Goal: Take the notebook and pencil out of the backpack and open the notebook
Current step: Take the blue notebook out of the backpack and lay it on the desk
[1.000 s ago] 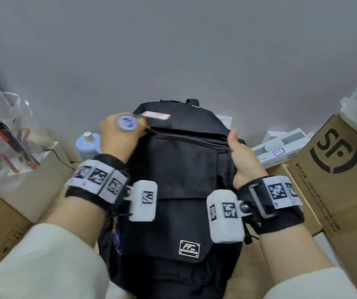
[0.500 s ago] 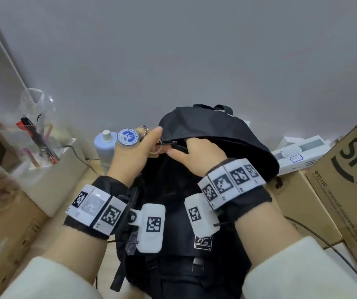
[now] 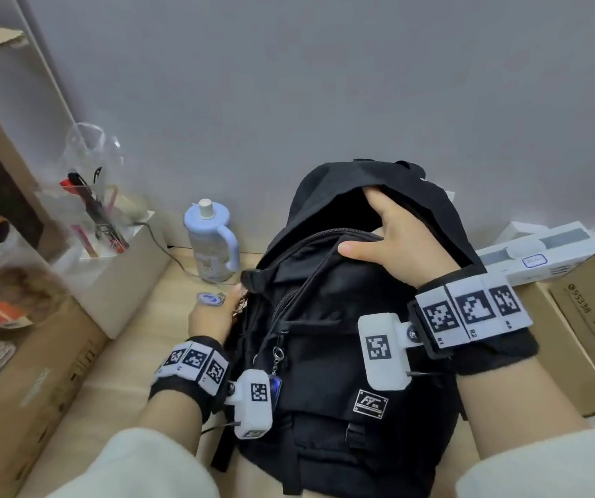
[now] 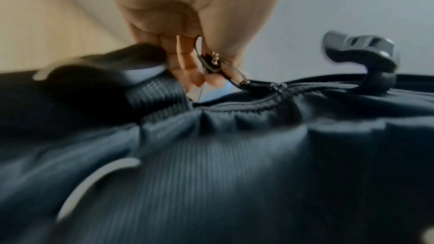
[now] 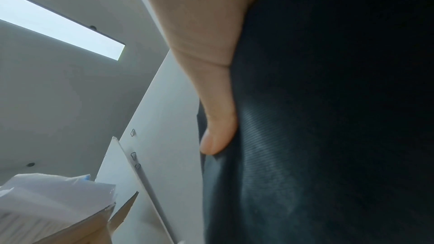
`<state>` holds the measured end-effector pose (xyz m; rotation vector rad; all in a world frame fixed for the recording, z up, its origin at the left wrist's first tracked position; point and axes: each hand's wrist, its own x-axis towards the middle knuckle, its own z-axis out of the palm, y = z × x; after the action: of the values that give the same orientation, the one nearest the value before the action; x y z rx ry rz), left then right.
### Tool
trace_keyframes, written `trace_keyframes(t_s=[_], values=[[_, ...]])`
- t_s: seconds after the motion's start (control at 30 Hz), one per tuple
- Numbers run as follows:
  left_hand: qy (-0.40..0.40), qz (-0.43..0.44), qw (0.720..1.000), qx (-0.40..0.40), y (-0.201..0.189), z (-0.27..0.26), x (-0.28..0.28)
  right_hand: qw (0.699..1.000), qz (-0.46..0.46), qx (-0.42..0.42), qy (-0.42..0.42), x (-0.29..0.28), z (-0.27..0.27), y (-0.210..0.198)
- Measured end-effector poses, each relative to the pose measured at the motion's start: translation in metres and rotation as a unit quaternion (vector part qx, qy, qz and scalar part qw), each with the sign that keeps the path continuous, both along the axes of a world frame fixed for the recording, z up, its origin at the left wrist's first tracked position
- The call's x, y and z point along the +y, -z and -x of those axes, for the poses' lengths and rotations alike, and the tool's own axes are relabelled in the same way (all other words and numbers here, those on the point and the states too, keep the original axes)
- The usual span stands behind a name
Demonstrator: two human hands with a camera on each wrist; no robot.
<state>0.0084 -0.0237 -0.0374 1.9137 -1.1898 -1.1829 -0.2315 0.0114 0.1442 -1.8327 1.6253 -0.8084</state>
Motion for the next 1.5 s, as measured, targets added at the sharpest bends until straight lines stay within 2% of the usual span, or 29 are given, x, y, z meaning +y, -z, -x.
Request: trace_keyframes(t_s=[0.07, 0.1, 0.13, 0.17, 0.23, 0.27, 0.3, 0.33, 0.4, 0.47, 0.53, 0.6, 0.67, 0.73, 0.77, 0.8, 0.87, 0.93, 1.0, 1.07, 1.17, 1.23, 1.27, 1.4, 1.5], values=[[0.027, 0.010, 0.999, -0.046, -0.022, -0.001, -0.001, 1.000, 0.010, 0.006, 0.022, 0.009, -0.004, 0.001], [0.019, 0.042, 0.997, -0.066, -0.037, -0.001, -0.001, 1.000, 0.010, 0.011, 0.025, 0.016, -0.008, 0.002], [-0.004, 0.094, 0.992, -0.080, -0.055, -0.002, -0.001, 0.999, 0.008, 0.028, 0.022, 0.022, -0.011, 0.004], [-0.037, 0.182, 0.979, -0.080, -0.074, -0.001, 0.002, 0.999, 0.002, 0.047, 0.015, 0.028, -0.014, 0.007], [-0.046, 0.393, 0.917, -0.043, -0.118, 0.009, 0.019, 0.997, -0.010, 0.078, 0.000, 0.039, -0.020, 0.013], [-0.007, 0.450, 0.893, -0.025, -0.136, 0.019, 0.032, 0.996, -0.009, 0.087, -0.010, 0.044, -0.022, 0.016], [0.053, 0.473, 0.880, -0.009, -0.144, 0.027, 0.043, 0.996, -0.003, 0.088, -0.018, 0.048, -0.024, 0.019], [0.130, 0.462, 0.877, 0.013, -0.152, 0.037, 0.053, 0.996, 0.004, 0.085, -0.018, 0.052, -0.025, 0.021], [0.271, 0.387, 0.881, 0.031, -0.152, 0.051, 0.062, 0.996, 0.008, 0.088, -0.024, 0.057, -0.026, 0.028], [0.369, 0.294, 0.881, -0.014, -0.143, 0.061, 0.056, 0.991, -0.003, 0.123, -0.043, 0.064, -0.025, 0.036], [0.411, 0.236, 0.876, -0.091, -0.135, 0.068, 0.049, 0.985, -0.008, 0.159, -0.061, 0.069, -0.024, 0.044], [0.415, 0.243, 0.857, -0.182, -0.127, 0.077, 0.052, 0.980, -0.040, 0.176, -0.082, 0.073, -0.020, 0.048], [0.408, 0.248, 0.842, -0.252, -0.116, 0.086, 0.056, 0.974, -0.110, 0.162, -0.110, 0.073, -0.013, 0.044], [0.417, 0.183, 0.840, -0.297, -0.106, 0.092, 0.058, 0.977, -0.148, 0.112, -0.102, 0.065, -0.001, 0.037], [0.430, 0.144, 0.831, -0.323, -0.103, 0.095, 0.060, 0.984, -0.142, 0.081, -0.071, 0.056, 0.007, 0.035], [0.444, 0.127, 0.813, -0.355, -0.101, 0.098, 0.062, 0.989, -0.128, 0.064, -0.032, 0.046, 0.016, 0.036], [0.472, 0.139, 0.759, -0.426, -0.099, 0.107, 0.072, 0.985, -0.131, 0.113, 0.011, 0.023, 0.030, 0.043], [0.511, 0.145, 0.704, -0.473, -0.099, 0.116, 0.086, 0.958, -0.198, 0.209, 0.002, 0.004, 0.038, 0.060], [0.549, 0.146, 0.660, -0.492, -0.097, 0.123, 0.096, 0.925, -0.258, 0.279, -0.012, -0.010, 0.042, 0.080], [0.569, 0.157, 0.638, -0.494, -0.100, 0.126, 0.093, 0.901, -0.291, 0.322, -0.002, -0.020, 0.047, 0.098], [0.572, 0.197, 0.615, -0.505, -0.102, 0.123, 0.079, 0.904, -0.293, 0.310, 0.023, -0.029, 0.055, 0.119], [0.563, 0.218, 0.624, -0.497, -0.104, 0.119, 0.070, 0.912, -0.284, 0.294, 0.038, -0.031, 0.059, 0.129], [0.559, 0.206, 0.635, -0.491, -0.098, 0.118, 0.065, 0.914, -0.282, 0.290, 0.042, -0.032, 0.059, 0.132], [0.560, 0.132, 0.613, -0.541, -0.080, 0.125, 0.045, 0.908, -0.278, 0.309, 0.057, -0.036, 0.057, 0.138], [0.557, 0.056, 0.621, -0.548, -0.067, 0.130, 0.035, 0.913, -0.250, 0.315, 0.070, -0.038, 0.054, 0.139]])
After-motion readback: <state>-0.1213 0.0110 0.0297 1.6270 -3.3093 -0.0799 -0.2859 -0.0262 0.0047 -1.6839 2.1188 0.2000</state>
